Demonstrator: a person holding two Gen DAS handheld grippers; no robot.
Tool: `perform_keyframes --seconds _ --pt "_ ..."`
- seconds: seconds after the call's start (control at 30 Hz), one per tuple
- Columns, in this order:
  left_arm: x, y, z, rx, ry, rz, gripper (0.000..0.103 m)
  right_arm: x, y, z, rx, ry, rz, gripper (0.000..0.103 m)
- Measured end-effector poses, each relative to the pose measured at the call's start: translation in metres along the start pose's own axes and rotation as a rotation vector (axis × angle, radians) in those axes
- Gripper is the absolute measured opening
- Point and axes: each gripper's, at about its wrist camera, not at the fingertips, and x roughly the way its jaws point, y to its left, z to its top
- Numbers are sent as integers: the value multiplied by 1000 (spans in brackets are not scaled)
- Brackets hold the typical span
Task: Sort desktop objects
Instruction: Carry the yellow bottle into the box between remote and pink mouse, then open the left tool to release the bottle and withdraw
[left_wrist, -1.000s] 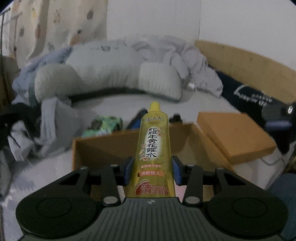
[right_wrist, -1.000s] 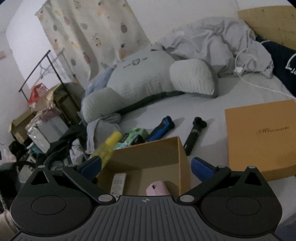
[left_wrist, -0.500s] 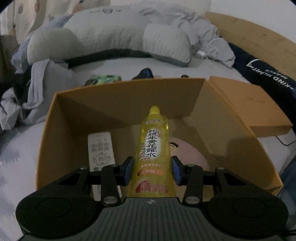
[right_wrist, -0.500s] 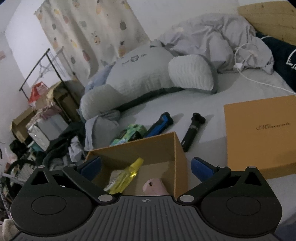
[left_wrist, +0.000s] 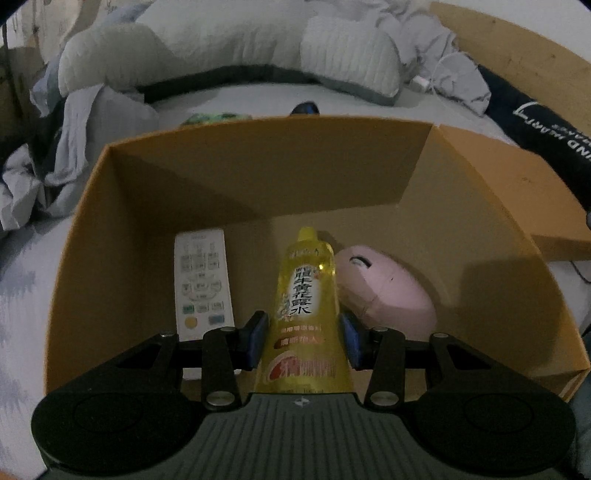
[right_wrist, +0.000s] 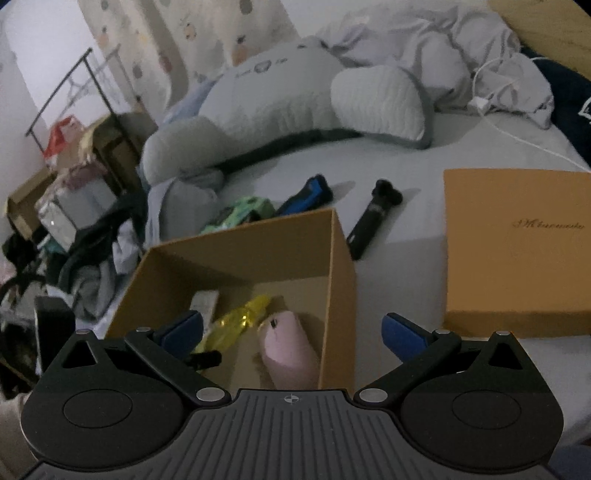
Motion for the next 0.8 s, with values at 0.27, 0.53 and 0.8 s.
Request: perform_keyframes --seconds 0.27,0.53,0.8 --pt "10 1 3 -19 102 0 45 5 1 -1 -7 18 2 103" --pt "14 1 1 -17 149 15 44 7 -4 0 2 26 5 103" --pt "7 5 -1 -21 127 13 55 5 -6 1 -3 21 2 103"
